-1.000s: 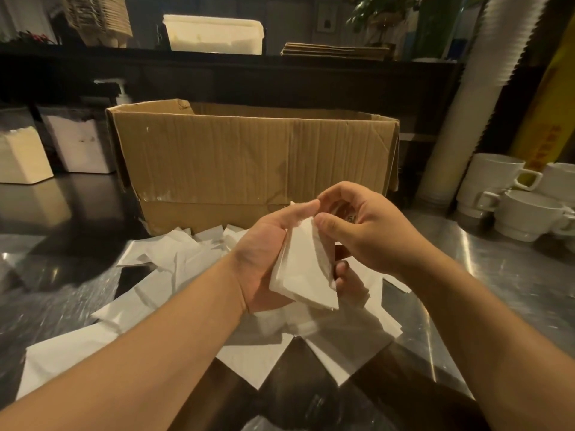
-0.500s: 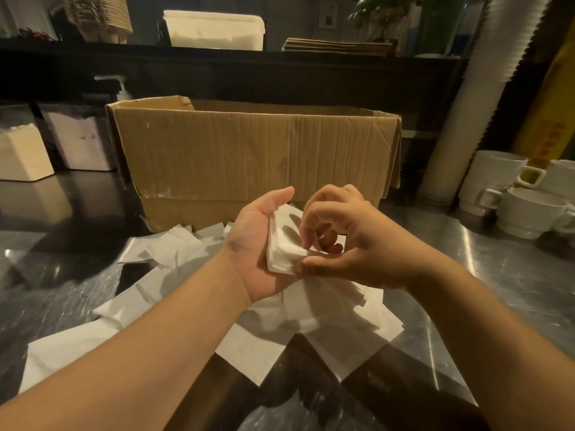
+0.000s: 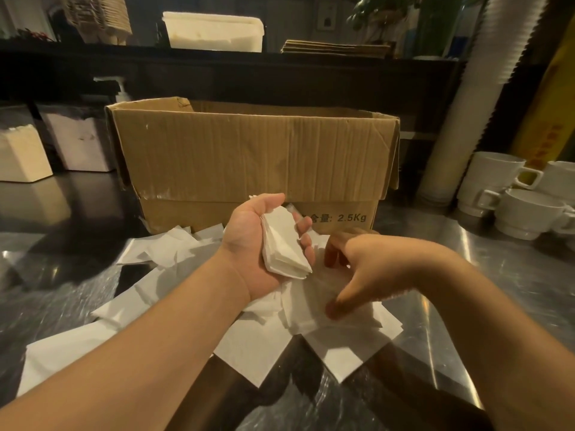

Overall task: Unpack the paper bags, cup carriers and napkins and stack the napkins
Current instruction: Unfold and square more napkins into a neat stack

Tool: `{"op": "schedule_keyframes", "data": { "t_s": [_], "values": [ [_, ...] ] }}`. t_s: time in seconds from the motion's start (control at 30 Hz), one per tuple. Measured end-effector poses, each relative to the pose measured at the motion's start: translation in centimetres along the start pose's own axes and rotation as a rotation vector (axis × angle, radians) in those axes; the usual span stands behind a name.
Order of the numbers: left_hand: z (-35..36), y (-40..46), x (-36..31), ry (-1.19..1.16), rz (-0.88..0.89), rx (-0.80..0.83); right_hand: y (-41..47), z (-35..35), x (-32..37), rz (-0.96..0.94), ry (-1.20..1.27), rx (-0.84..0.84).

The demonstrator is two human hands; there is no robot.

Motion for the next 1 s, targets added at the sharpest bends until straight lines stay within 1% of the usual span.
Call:
{"op": "schedule_keyframes", "data": {
  "t_s": [0.1,0.17,0.5,0.57,0.63,0.73,0.83,0.93,1.0],
  "values": [
    [-0.1,0.0,0.0,-0.003,-0.005,0.0,0.0,0.0,0.2,0.003,-0.083,-0.005],
    [-0.2,0.1,0.0,-0.002,-0.002,-0.004,0.1,-0.1,0.1,-0.001,-0.096,-0.026],
    [-0.4,0.4,-0.3,0.026,0.035,-0.009,0.4,-2.1,-0.4,-0.025,0.03,-0.244],
    [-0.5,0.5,-0.6,0.058,0.056,-0.017,-0.1,-2.8,-0.5,-0.051,0.13,-0.275],
    [-0.6,0.8,-0.9,0.093,0.082,-0.003,-0.7,-3.5,-0.3,-0.132,0.332,-0.271],
    [-0.5,1.0,-1.3,0.11,0.123,0.022,-2.1,-4.4,0.6,-0.302,0.679,-0.208],
    [-0.2,0.8,-1.6,0.139,0.166,0.034,-3.1,-4.8,1.7,-0.508,0.883,-0.124],
    [0.5,0.6,-1.2,0.185,0.109,0.101,-3.5,-4.8,2.0,-0.622,1.05,-0.06],
    [1.1,0.2,-0.4,0.213,0.03,0.166,-3.2,-4.9,1.9,-0.628,1.062,-0.11]
  ]
}}
Point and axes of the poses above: each hand's wrist, its own y-axis towards the middle knuckle, its own z-axis out of the palm, x = y × z, the point moved 8 cm from there along y, towards the middle knuckle, and after that the axes turned 1 degree about -x, right-handed, at the moved point
